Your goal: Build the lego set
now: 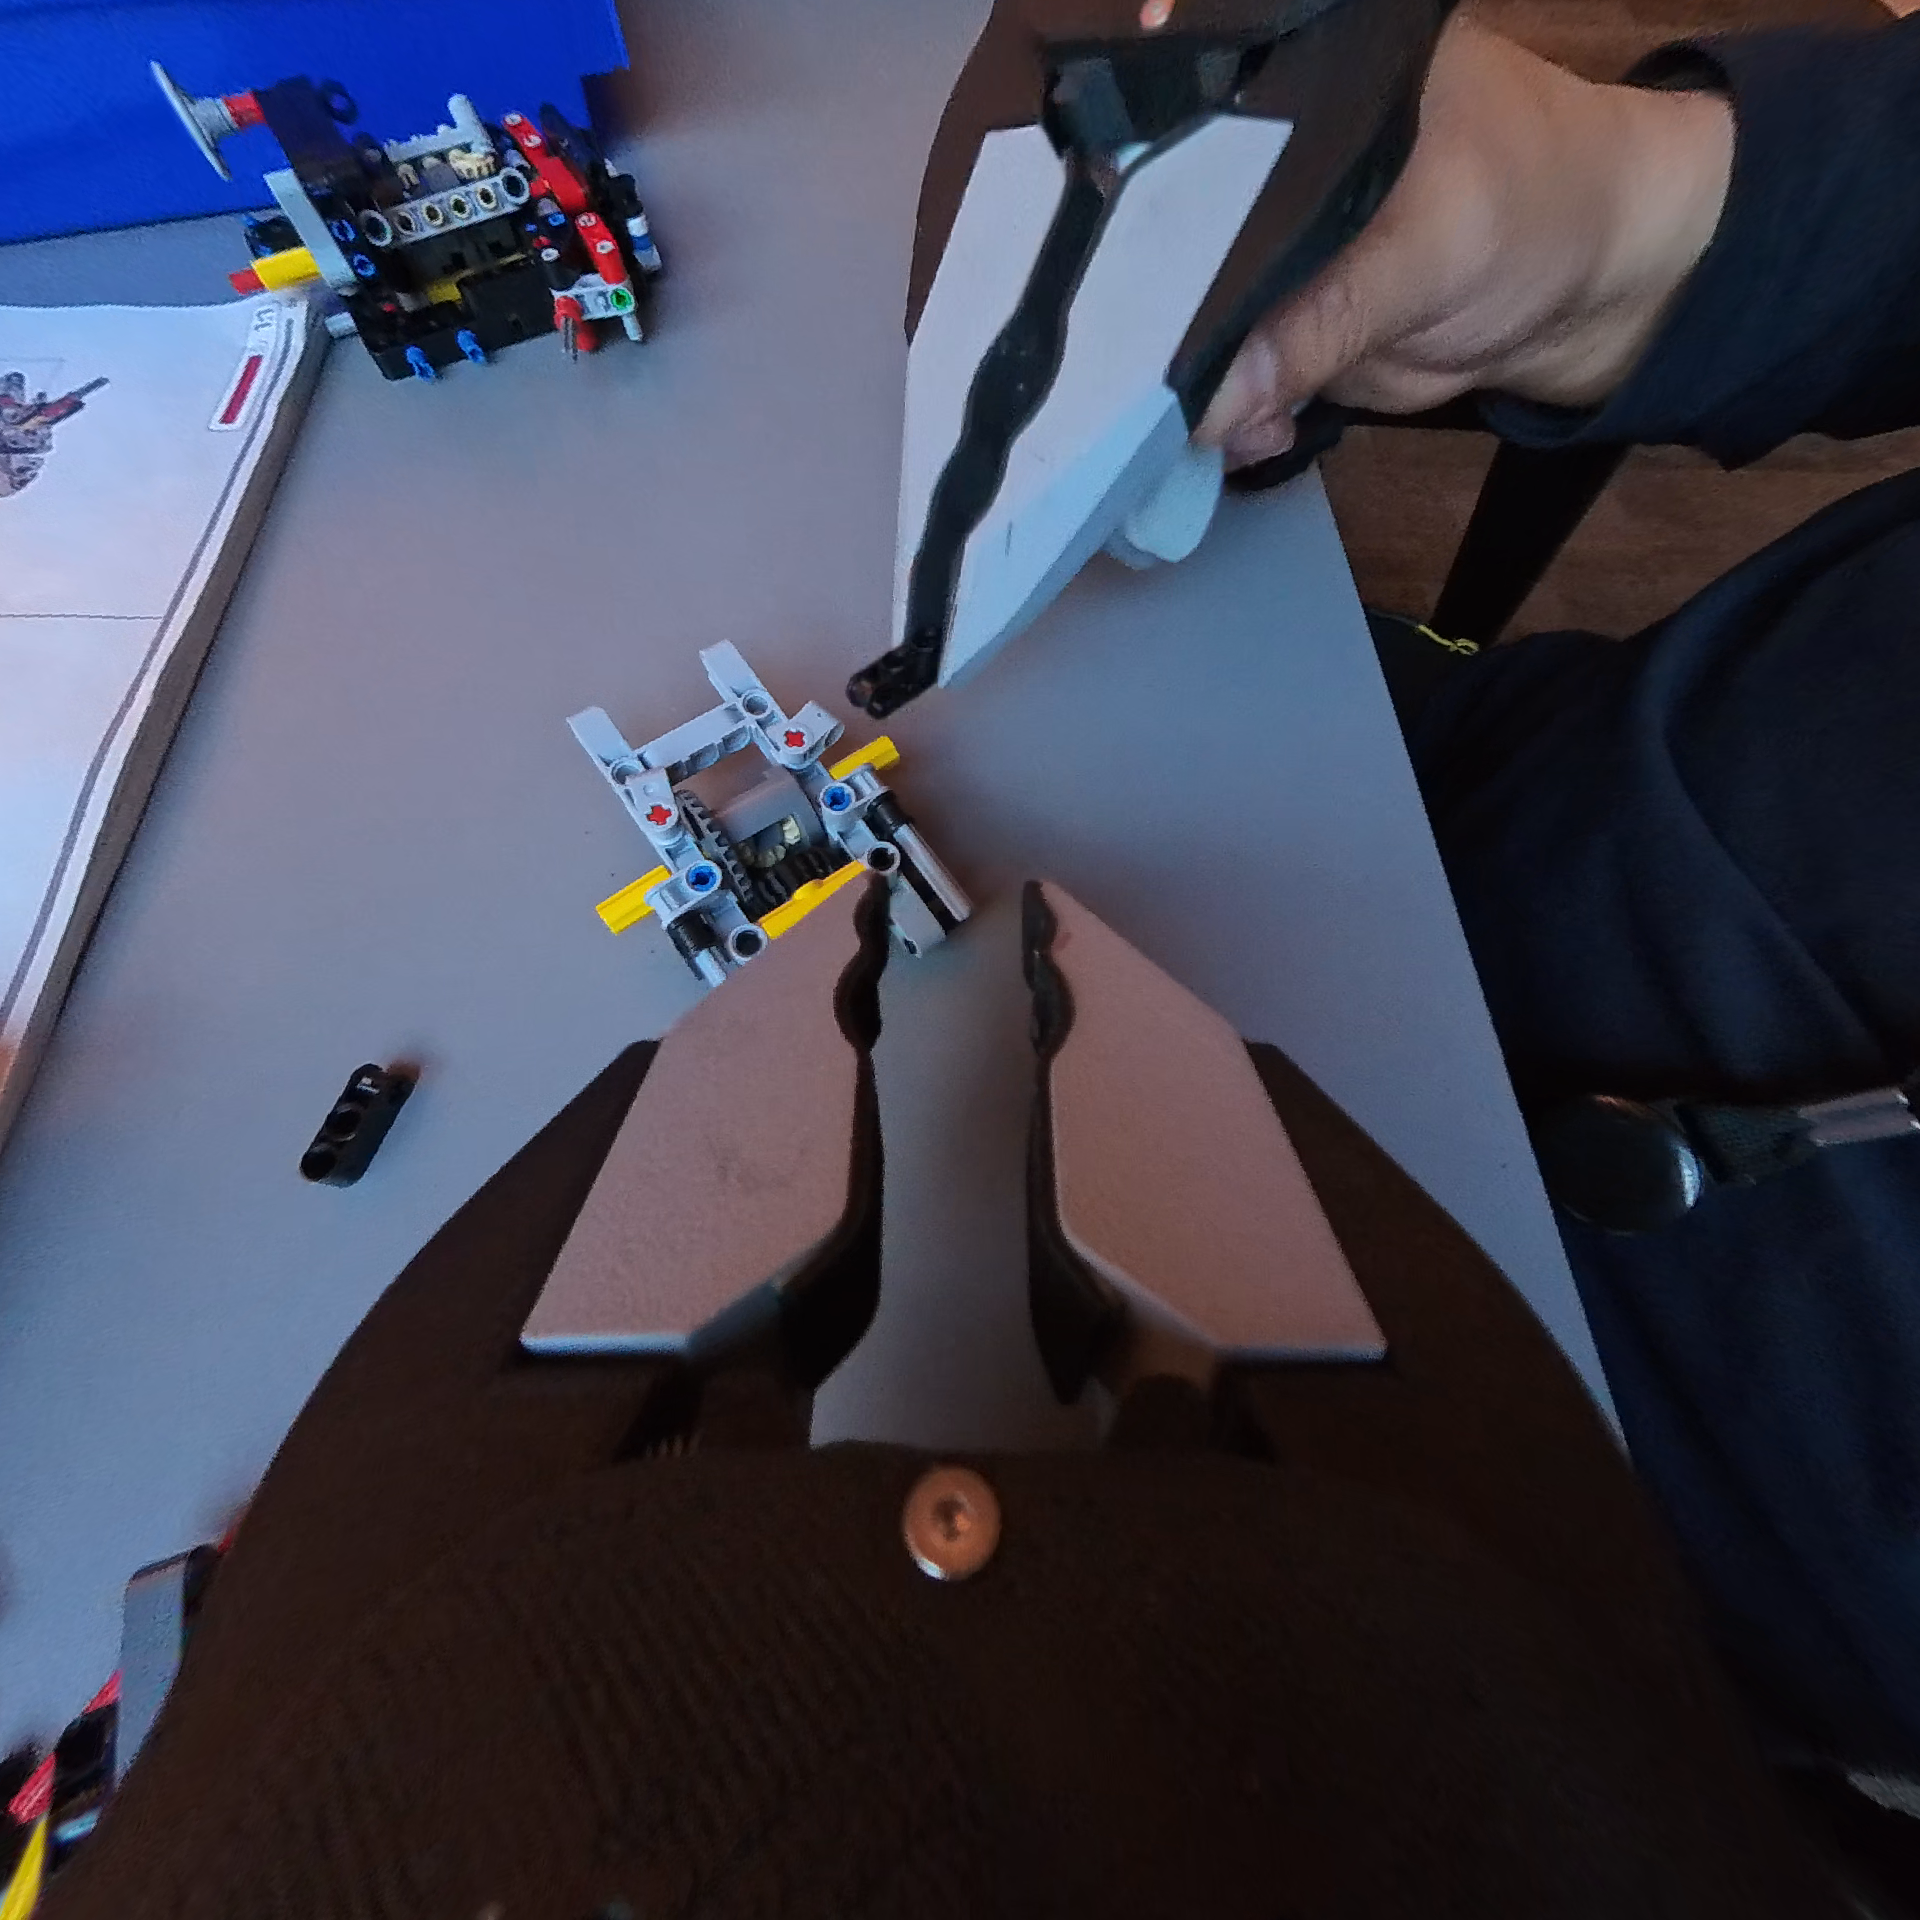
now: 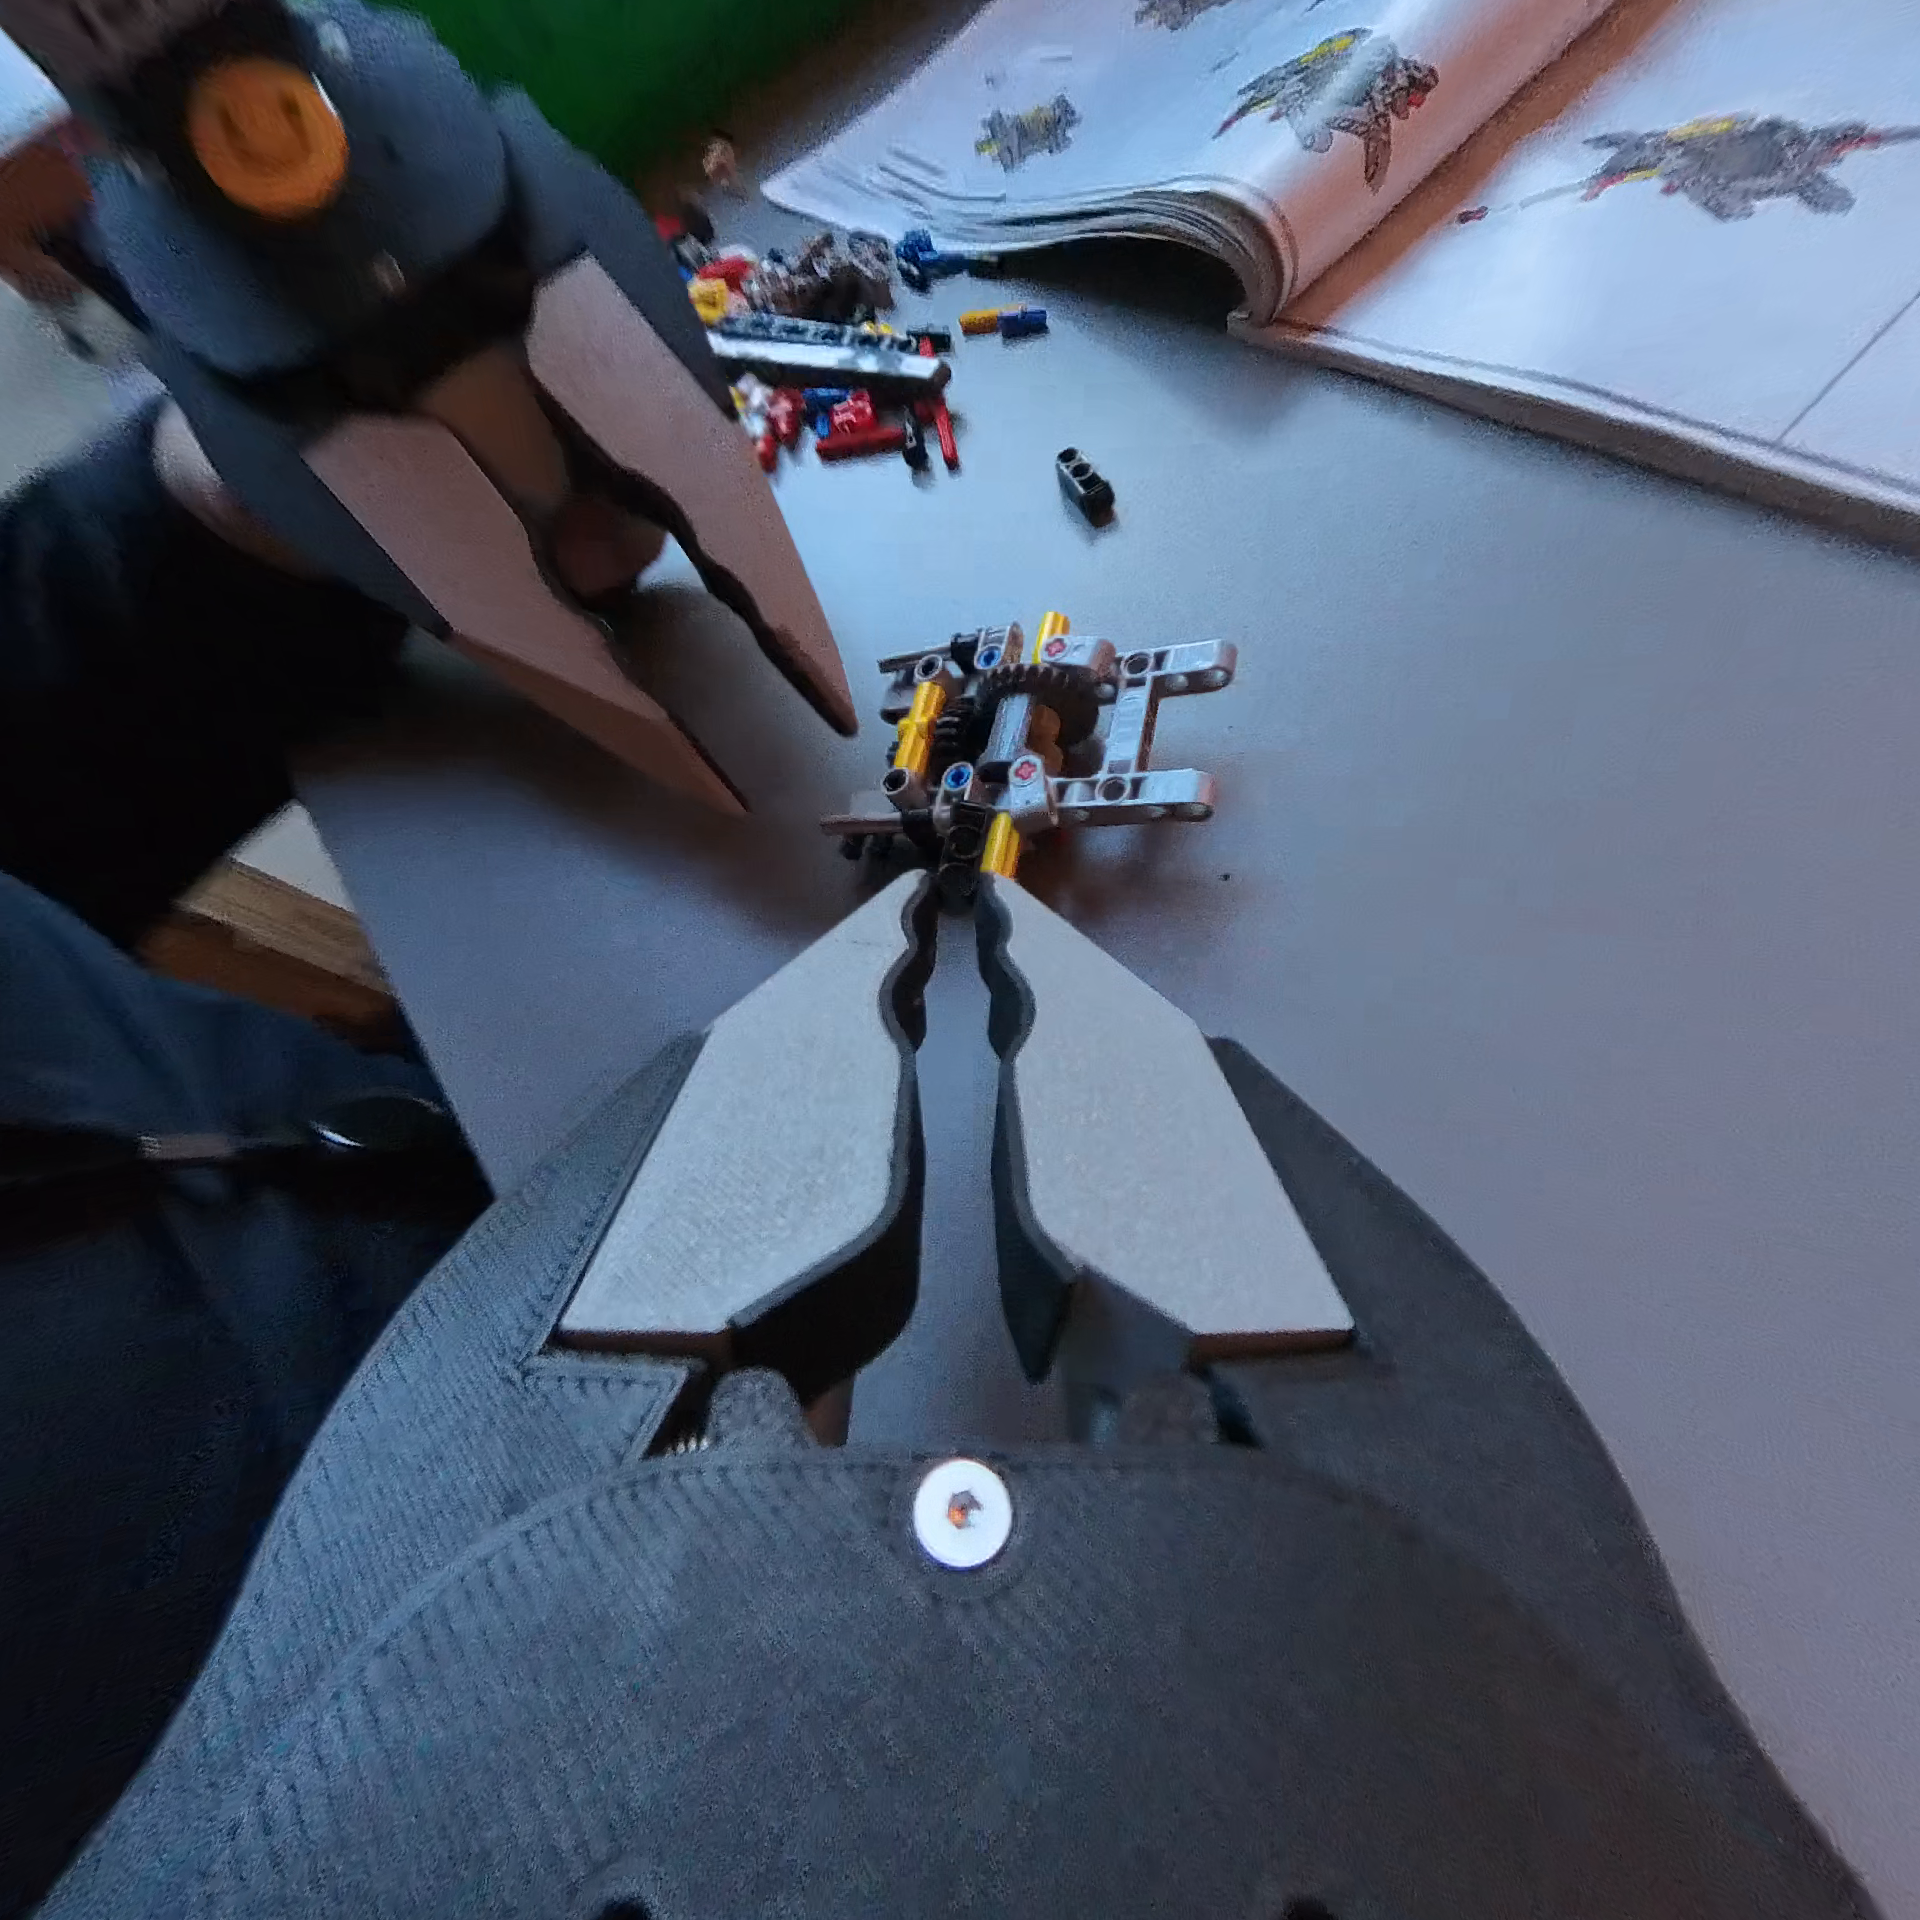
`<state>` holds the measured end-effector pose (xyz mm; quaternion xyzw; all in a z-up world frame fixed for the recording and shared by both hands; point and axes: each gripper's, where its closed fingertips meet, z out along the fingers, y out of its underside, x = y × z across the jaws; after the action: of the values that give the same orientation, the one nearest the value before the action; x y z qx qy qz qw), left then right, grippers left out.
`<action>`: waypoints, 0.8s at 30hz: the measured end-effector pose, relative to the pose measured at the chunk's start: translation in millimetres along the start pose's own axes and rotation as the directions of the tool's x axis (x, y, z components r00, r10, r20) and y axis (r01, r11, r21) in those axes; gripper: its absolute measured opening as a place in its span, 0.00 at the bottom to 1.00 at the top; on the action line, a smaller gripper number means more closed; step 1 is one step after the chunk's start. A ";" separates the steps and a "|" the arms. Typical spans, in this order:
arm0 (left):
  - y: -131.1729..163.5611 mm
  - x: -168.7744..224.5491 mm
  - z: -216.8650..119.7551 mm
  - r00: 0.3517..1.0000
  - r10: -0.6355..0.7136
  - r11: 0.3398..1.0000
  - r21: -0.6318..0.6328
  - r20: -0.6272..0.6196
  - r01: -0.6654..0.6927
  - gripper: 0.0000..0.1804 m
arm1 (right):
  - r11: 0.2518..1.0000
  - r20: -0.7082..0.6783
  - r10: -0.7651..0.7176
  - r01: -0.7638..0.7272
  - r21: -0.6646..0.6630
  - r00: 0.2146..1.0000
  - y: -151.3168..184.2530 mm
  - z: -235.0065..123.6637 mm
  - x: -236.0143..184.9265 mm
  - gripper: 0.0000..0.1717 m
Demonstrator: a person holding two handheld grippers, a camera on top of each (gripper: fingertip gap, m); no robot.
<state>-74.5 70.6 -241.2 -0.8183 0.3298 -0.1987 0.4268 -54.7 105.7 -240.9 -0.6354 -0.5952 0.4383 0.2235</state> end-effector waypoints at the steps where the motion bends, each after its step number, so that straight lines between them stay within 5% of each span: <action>1: 0.0 -0.4 -0.4 1.000 0.002 1.000 0.001 0.002 -0.002 0.13 | 0.999 -0.026 -0.038 0.037 -0.013 0.999 0.2 1.8 0.6 0.03; 14: 5.3 -6.8 4.6 0.988 0.137 0.987 -0.094 0.073 -0.130 0.31 | 0.969 -0.146 -0.236 0.223 -0.103 0.961 4.2 13.6 6.7 0.03; 24: 3.1 -16.1 2.5 0.985 0.165 0.978 -0.141 0.059 -0.155 0.34 | 0.956 -0.113 -0.289 0.281 -0.087 0.951 4.4 14.5 5.8 0.02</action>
<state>-85.4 82.1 -245.9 -0.8227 0.3924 -0.1119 0.3959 -64.8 106.9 -253.6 -0.5763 -0.6806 0.3398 0.2987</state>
